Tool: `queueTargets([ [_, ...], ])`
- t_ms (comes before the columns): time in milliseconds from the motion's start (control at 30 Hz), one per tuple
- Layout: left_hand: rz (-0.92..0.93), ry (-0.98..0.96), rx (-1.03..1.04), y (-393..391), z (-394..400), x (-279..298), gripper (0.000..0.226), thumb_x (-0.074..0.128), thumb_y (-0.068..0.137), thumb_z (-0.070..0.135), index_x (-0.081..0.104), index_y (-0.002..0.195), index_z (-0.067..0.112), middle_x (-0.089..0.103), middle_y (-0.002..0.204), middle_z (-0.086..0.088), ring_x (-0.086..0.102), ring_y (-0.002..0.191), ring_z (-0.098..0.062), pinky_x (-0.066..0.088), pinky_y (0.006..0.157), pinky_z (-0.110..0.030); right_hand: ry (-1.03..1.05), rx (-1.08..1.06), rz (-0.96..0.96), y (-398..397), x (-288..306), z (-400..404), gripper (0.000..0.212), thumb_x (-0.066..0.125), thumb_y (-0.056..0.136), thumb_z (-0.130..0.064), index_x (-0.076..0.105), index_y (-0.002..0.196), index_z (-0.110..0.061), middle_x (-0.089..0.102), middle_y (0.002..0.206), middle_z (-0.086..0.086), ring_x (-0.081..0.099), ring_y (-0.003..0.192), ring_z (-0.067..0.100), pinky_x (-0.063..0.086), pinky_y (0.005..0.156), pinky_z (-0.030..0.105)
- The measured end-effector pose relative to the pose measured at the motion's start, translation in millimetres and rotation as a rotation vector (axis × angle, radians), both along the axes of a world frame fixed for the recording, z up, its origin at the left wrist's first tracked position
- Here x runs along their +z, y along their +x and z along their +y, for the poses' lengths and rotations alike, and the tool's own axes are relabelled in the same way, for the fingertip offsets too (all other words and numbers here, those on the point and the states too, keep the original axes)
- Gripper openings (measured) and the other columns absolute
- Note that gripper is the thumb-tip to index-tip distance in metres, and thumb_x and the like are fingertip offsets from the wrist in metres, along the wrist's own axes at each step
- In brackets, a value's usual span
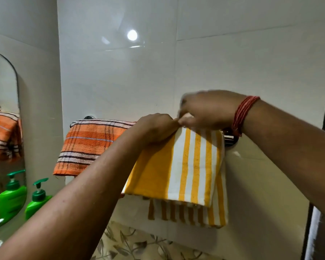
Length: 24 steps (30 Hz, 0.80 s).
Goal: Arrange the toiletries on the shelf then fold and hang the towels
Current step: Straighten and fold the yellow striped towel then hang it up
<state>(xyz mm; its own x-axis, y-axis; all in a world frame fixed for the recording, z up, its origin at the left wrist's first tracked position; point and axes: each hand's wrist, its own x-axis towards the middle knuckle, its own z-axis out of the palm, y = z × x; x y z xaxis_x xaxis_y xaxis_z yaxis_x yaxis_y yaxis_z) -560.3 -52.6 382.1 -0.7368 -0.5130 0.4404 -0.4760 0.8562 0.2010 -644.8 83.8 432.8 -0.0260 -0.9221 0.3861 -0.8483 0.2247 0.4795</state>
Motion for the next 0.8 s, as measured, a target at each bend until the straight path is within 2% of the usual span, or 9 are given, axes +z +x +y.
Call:
queueTargets([
  [33,0.023,-0.018,-0.022,2,-1,-1,0.050,0.030,0.104,0.048,0.064,0.123,0.016,0.062,0.133,-0.013,0.057,0.110,-0.029,0.046,0.095,-0.042,-0.020,0.081,-0.094,2,4,1,0.046,0.043,0.098,-0.054,0.052,0.137,-0.031,0.055,0.135,-0.002,0.056,0.116,0.018,0.047,0.097,0.036],
  [100,0.032,-0.030,-0.020,3,0,-3,0.034,0.040,0.103,0.037,0.061,0.117,0.014,0.063,0.128,-0.016,0.058,0.108,-0.031,0.046,0.087,-0.039,0.063,0.171,-0.425,4,-1,-2,0.068,0.054,0.089,-0.062,0.034,0.147,-0.032,0.055,0.138,-0.001,0.057,0.117,0.017,0.046,0.099,0.033],
  [167,0.062,0.000,0.017,1,0,-2,0.037,0.039,0.103,0.034,0.061,0.126,0.014,0.062,0.130,-0.020,0.058,0.110,-0.034,0.044,0.084,-0.037,0.168,0.100,-0.563,-4,-17,-12,0.084,0.066,0.081,-0.063,0.025,0.148,-0.032,0.056,0.136,-0.001,0.059,0.114,0.019,0.049,0.101,0.037],
  [233,0.087,0.002,0.048,1,1,-4,0.045,0.030,0.104,0.038,0.063,0.125,0.016,0.064,0.129,-0.017,0.058,0.108,-0.032,0.045,0.086,-0.039,0.230,0.045,-0.691,-15,-26,-18,0.083,0.071,0.080,-0.056,0.028,0.147,-0.030,0.058,0.130,-0.001,0.061,0.108,0.018,0.053,0.097,0.037],
  [333,0.191,-0.156,0.068,3,2,-17,0.047,0.028,0.105,0.040,0.070,0.111,0.020,0.070,0.118,-0.013,0.060,0.099,-0.030,0.040,0.075,-0.037,0.363,0.035,-0.934,-20,-19,-18,0.064,0.068,0.088,-0.043,0.041,0.142,-0.022,0.065,0.122,0.001,0.067,0.105,0.021,0.056,0.092,0.033],
  [400,0.330,-0.248,0.051,8,5,-32,0.051,0.026,0.106,0.042,0.071,0.104,0.019,0.072,0.108,-0.011,0.062,0.099,-0.031,0.040,0.075,-0.037,0.376,0.016,-0.887,-18,-18,-16,0.064,0.068,0.087,-0.046,0.043,0.141,-0.022,0.067,0.118,-0.001,0.068,0.100,0.018,0.057,0.088,0.029],
  [533,0.447,-0.458,0.010,15,3,-64,0.054,0.020,0.103,0.046,0.064,0.100,0.015,0.068,0.097,-0.007,0.060,0.092,-0.028,0.038,0.079,-0.038,0.147,0.004,-0.354,-14,-35,-3,0.078,0.072,0.077,-0.060,0.036,0.140,-0.030,0.060,0.102,-0.008,0.057,0.083,0.010,0.052,0.075,0.029],
  [667,0.381,-0.451,-0.017,16,-5,-64,0.062,0.016,0.099,0.054,0.062,0.107,0.013,0.068,0.103,-0.010,0.060,0.097,-0.030,0.040,0.084,-0.039,0.052,0.040,-0.395,-29,-46,20,0.070,0.073,0.077,-0.061,0.042,0.132,-0.030,0.064,0.112,-0.001,0.062,0.089,0.015,0.059,0.078,0.034],
  [800,0.444,-0.474,-0.024,14,-6,-68,0.060,0.019,0.100,0.052,0.063,0.104,0.011,0.067,0.100,-0.011,0.060,0.094,-0.031,0.040,0.082,-0.039,-0.017,0.042,-0.298,-32,-55,24,0.070,0.070,0.078,-0.061,0.041,0.133,-0.029,0.065,0.113,0.002,0.063,0.090,0.018,0.059,0.076,0.036],
])
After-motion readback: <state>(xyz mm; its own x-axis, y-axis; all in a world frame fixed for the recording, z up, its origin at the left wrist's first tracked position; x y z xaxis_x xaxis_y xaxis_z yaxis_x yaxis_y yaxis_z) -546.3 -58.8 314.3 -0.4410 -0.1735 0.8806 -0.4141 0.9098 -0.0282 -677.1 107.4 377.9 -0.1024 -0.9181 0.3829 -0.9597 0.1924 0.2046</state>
